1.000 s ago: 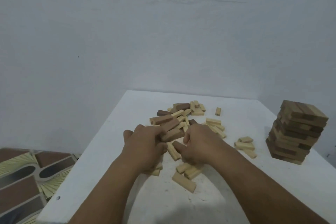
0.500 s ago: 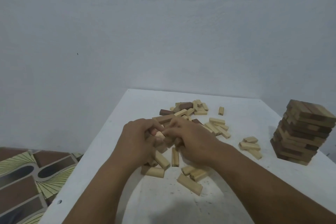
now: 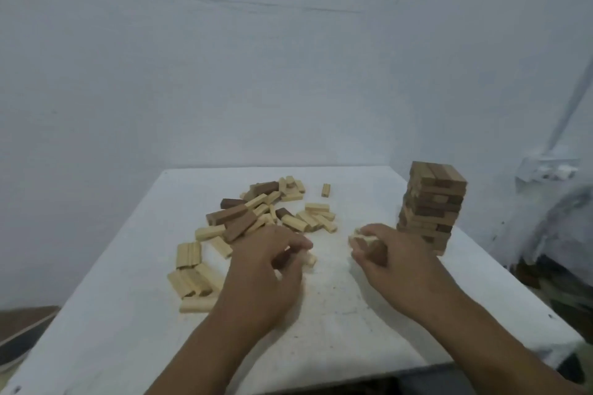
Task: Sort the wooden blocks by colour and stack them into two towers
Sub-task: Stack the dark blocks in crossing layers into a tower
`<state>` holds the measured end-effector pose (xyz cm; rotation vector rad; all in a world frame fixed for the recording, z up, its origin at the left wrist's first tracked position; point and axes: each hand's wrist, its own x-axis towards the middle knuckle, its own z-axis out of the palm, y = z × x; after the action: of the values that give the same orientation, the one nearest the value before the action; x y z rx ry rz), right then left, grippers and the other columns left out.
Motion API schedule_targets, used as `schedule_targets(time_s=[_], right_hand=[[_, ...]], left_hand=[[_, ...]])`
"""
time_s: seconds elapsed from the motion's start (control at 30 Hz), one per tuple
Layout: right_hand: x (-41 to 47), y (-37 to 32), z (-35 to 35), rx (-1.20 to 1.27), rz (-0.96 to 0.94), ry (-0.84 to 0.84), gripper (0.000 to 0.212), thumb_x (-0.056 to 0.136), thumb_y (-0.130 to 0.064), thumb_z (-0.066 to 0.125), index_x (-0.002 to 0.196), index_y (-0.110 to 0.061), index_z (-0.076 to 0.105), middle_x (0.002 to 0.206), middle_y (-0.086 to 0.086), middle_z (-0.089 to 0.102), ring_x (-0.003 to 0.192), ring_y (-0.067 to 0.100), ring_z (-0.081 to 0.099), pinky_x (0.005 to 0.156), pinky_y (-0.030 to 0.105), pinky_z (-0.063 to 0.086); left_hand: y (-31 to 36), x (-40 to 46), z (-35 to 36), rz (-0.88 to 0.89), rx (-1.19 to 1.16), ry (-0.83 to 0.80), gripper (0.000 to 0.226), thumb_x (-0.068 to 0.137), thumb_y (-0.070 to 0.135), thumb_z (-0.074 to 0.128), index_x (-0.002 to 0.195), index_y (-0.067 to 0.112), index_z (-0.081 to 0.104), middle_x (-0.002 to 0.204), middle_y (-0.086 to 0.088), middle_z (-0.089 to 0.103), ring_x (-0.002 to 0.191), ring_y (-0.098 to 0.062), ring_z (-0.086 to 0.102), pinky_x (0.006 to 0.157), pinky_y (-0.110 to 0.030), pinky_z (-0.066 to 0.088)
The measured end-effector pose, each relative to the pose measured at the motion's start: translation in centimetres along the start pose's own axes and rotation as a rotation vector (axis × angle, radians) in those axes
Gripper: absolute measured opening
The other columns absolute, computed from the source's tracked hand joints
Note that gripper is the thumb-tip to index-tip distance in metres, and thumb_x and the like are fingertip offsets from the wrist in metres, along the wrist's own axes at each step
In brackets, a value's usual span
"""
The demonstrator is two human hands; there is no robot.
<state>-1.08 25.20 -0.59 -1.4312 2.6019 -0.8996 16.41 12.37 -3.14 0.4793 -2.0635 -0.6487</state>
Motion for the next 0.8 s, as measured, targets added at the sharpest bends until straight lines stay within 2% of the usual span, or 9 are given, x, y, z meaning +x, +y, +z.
schedule_targets(time_s=[0.1, 0.2, 0.27, 0.37, 0.47, 0.53, 0.6, 0.7, 0.8], right_hand=[[-2.3, 2.8, -1.3, -0.041, 0.176, -0.07, 0.023, 0.086, -0.054, 0.061, 0.097, -0.033, 0.065, 0.092, -0.015, 0.066, 0.081, 0.001, 0.06, 0.077, 0.027, 0.053], [-3.1, 3.5, -1.6, 0.091, 0.215, -0.08, 0.035, 0.082, -0.06, 0.066, 0.109, -0.038, 0.062, 0.095, -0.02, 0.058, 0.082, -0.003, 0.053, 0.066, 0.01, 0.038], [-3.3, 3.8, -2.1, 0.192, 0.231, -0.077, 0.043, 0.078, -0.062, 0.069, 0.114, -0.041, 0.058, 0.091, -0.024, 0.054, 0.078, -0.009, 0.05, 0.06, 0.005, 0.032], [-3.4, 5.3, -2.8, 0.201, 0.243, -0.088, 0.044, 0.077, -0.058, 0.072, 0.113, -0.042, 0.05, 0.106, -0.021, 0.051, 0.088, -0.006, 0.051, 0.065, 0.01, 0.036], [-3.4, 6.5, -3.6, 0.219, 0.278, -0.126, 0.029, 0.09, -0.039, 0.064, 0.11, -0.039, 0.043, 0.105, -0.011, 0.055, 0.091, 0.004, 0.055, 0.07, 0.016, 0.041], [-3.6, 6.8, -3.7, 0.205, 0.261, -0.103, 0.022, 0.094, -0.044, 0.059, 0.111, -0.036, 0.047, 0.094, -0.012, 0.061, 0.085, 0.004, 0.059, 0.069, 0.017, 0.042], [-3.7, 6.9, -3.5, 0.157, 0.242, -0.052, 0.025, 0.089, -0.053, 0.062, 0.109, -0.038, 0.055, 0.087, -0.014, 0.065, 0.079, 0.002, 0.06, 0.067, 0.014, 0.042], [-3.6, 7.0, -2.8, 0.159, 0.217, 0.027, 0.028, 0.086, -0.055, 0.066, 0.108, -0.037, 0.065, 0.096, -0.021, 0.065, 0.083, -0.001, 0.06, 0.069, 0.01, 0.04], [-3.5, 7.1, -2.8, 0.122, 0.165, 0.064, 0.015, 0.089, -0.046, 0.066, 0.089, -0.033, 0.073, 0.097, -0.021, 0.062, 0.084, 0.002, 0.06, 0.071, 0.009, 0.041]], left_hand=[[1.4, -0.5, 3.7, 0.096, 0.039, -0.167, 0.028, 0.079, 0.006, 0.072, 0.096, 0.028, 0.072, 0.088, 0.014, 0.065, 0.078, -0.006, 0.061, 0.07, -0.023, 0.053], [2.4, -0.7, 6.0, 0.126, 0.026, -0.233, 0.028, 0.078, 0.01, 0.072, 0.098, 0.03, 0.071, 0.087, 0.014, 0.063, 0.074, -0.006, 0.059, 0.066, -0.022, 0.052], [2.9, -0.9, 6.9, 0.098, -0.011, -0.26, 0.032, 0.075, 0.016, 0.076, 0.099, 0.036, 0.069, 0.089, 0.016, 0.064, 0.075, -0.008, 0.061, 0.065, -0.022, 0.053], [3.1, -1.0, 7.2, 0.007, -0.045, -0.321, 0.041, 0.071, 0.03, 0.08, 0.105, 0.047, 0.065, 0.099, 0.023, 0.063, 0.087, -0.007, 0.062, 0.069, -0.02, 0.054], [2.7, -0.7, 7.3, -0.029, 0.098, -0.325, 0.033, 0.074, 0.041, 0.072, 0.107, 0.043, 0.064, 0.108, 0.029, 0.059, 0.104, 0.004, 0.053, 0.088, -0.022, 0.047], [2.7, -0.5, 7.4, -0.032, 0.166, -0.354, 0.024, 0.078, 0.041, 0.068, 0.101, 0.039, 0.067, 0.109, 0.028, 0.056, 0.107, 0.005, 0.048, 0.098, -0.025, 0.039], [2.9, -0.5, 7.5, -0.053, 0.195, -0.401, 0.022, 0.081, 0.042, 0.065, 0.103, 0.038, 0.068, 0.111, 0.028, 0.056, 0.11, 0.003, 0.047, 0.1, -0.025, 0.037], [2.7, -0.5, 7.6, -0.075, 0.15, -0.425, 0.022, 0.077, 0.049, 0.06, 0.098, 0.043, 0.064, 0.111, 0.032, 0.056, 0.112, 0.007, 0.047, 0.101, -0.028, 0.04], [2.8, -0.4, 7.6, -0.09, 0.142, -0.451, 0.026, 0.073, 0.057, 0.057, 0.095, 0.045, 0.062, 0.111, 0.034, 0.057, 0.116, 0.008, 0.045, 0.106, -0.038, 0.038]])
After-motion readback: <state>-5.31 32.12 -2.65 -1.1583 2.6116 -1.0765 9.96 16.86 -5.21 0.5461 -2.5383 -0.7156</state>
